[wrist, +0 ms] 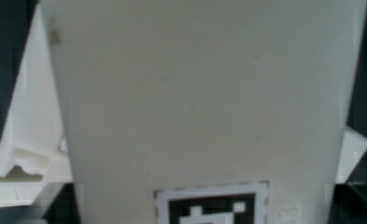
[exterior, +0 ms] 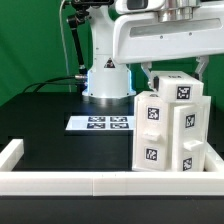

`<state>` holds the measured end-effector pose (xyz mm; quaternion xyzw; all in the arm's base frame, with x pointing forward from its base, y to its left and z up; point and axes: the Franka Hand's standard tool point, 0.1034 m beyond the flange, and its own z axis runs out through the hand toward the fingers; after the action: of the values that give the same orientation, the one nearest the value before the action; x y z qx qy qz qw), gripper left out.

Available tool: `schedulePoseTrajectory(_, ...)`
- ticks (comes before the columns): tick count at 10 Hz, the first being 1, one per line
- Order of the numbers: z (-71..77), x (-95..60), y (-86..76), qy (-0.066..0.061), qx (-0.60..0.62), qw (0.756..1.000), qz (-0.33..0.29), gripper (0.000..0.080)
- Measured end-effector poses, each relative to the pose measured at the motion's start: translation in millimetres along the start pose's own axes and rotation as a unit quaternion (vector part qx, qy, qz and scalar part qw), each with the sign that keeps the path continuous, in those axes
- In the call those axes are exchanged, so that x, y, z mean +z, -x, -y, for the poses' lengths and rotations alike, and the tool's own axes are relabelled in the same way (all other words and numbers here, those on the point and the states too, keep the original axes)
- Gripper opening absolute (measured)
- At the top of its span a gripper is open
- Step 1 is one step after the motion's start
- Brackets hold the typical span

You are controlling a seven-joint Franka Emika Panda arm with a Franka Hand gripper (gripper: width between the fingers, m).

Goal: Assemble cabinet

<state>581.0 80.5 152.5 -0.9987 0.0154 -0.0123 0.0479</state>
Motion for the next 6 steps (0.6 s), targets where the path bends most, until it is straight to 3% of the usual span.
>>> schedulePoseTrajectory(6,-0.4,0.0,-0.1,0.000,0.206,0.978,0.000,0.0563)
